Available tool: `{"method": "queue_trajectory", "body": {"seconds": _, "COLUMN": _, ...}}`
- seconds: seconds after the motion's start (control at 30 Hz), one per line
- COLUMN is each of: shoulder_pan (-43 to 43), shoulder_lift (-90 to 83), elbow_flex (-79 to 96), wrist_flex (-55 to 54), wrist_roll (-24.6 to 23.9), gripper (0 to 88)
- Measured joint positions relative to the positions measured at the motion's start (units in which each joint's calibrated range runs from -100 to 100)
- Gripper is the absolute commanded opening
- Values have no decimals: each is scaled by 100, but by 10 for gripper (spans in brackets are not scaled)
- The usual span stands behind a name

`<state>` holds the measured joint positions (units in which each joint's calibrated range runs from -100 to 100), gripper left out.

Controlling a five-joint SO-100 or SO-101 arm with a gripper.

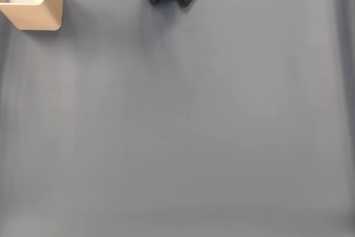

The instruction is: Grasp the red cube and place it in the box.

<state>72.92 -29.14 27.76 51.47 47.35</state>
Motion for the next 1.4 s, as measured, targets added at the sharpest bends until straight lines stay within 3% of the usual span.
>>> {"method": "queue_trajectory", "body": {"seconds": 0.2, "shoulder_pan": 0, "shoulder_lift": 0, "elbow_flex": 208, "wrist_flex": 0, "wrist_roll": 88, "gripper": 256}}
{"method": "queue_trajectory", "body": {"seconds": 0.47, "shoulder_pan": 0, "shoulder_lift": 0, "elbow_flex": 325, "wrist_flex": 0, "wrist_roll": 161, "gripper": 386}}
{"method": "queue_trajectory", "body": {"seconds": 1.4, "shoulder_pan": -7, "shoulder_lift": -122, "elbow_flex": 389, "wrist_flex": 0, "wrist_roll": 190, "gripper": 431}}
